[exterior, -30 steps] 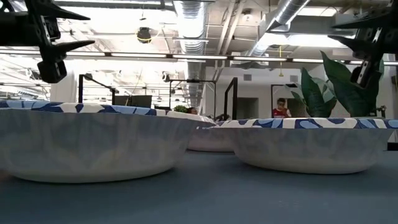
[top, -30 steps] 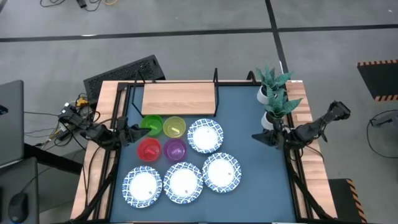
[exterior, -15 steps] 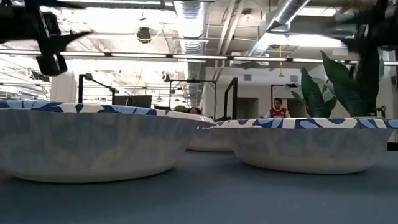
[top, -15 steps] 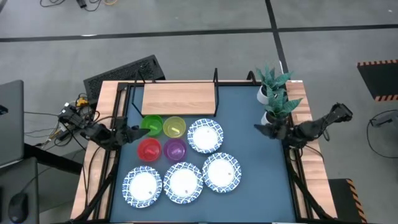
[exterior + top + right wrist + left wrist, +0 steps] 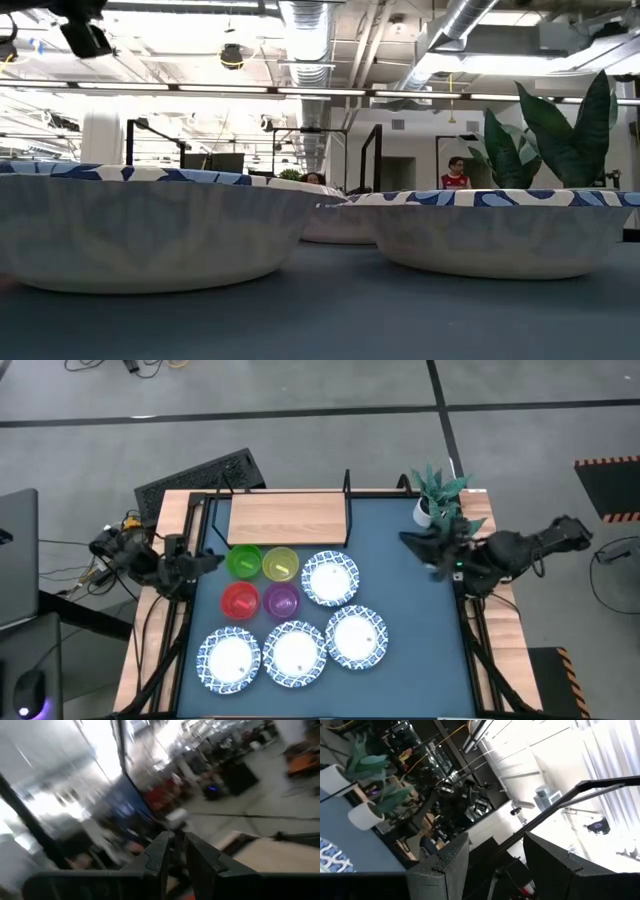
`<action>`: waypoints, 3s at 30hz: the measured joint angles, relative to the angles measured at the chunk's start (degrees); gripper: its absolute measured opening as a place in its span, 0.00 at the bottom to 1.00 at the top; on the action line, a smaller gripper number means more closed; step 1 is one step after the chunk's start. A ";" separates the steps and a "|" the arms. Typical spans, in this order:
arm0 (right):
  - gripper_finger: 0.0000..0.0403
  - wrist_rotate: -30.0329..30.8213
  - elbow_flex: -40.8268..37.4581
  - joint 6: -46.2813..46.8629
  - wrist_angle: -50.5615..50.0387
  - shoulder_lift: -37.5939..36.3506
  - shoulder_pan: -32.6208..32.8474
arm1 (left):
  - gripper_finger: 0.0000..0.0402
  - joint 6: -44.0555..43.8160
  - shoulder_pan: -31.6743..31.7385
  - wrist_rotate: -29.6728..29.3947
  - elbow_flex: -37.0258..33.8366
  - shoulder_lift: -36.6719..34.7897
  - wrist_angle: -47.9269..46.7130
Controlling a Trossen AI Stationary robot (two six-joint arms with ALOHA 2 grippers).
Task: Place and stack bowls onto a shelf
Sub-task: Put the yellow bowl on the shelf
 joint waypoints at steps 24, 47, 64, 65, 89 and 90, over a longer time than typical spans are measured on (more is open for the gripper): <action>0.35 -29.54 58.22 13.01 -51.00 64.94 -23.59 | 0.44 -2.38 0.02 -1.65 1.57 2.48 -1.29; 0.54 -31.05 58.16 17.34 -48.29 82.75 -28.26 | 0.44 -1.98 0.04 -4.20 1.60 2.48 -2.93; 0.14 -33.69 58.22 18.06 -48.51 83.94 -29.40 | 0.44 -1.97 0.04 -6.15 1.60 2.46 -4.03; 0.09 -33.70 58.22 18.05 -48.26 83.92 -29.42 | 0.44 -1.99 0.04 -6.36 1.60 2.46 -4.03; 0.06 -34.06 88.55 8.46 -67.43 83.77 -38.67 | 0.44 -1.53 0.04 -6.93 1.60 2.46 -4.41; 0.06 -34.04 89.35 8.46 -67.35 83.77 -39.62 | 0.44 -1.52 0.03 -7.32 1.60 2.46 -4.41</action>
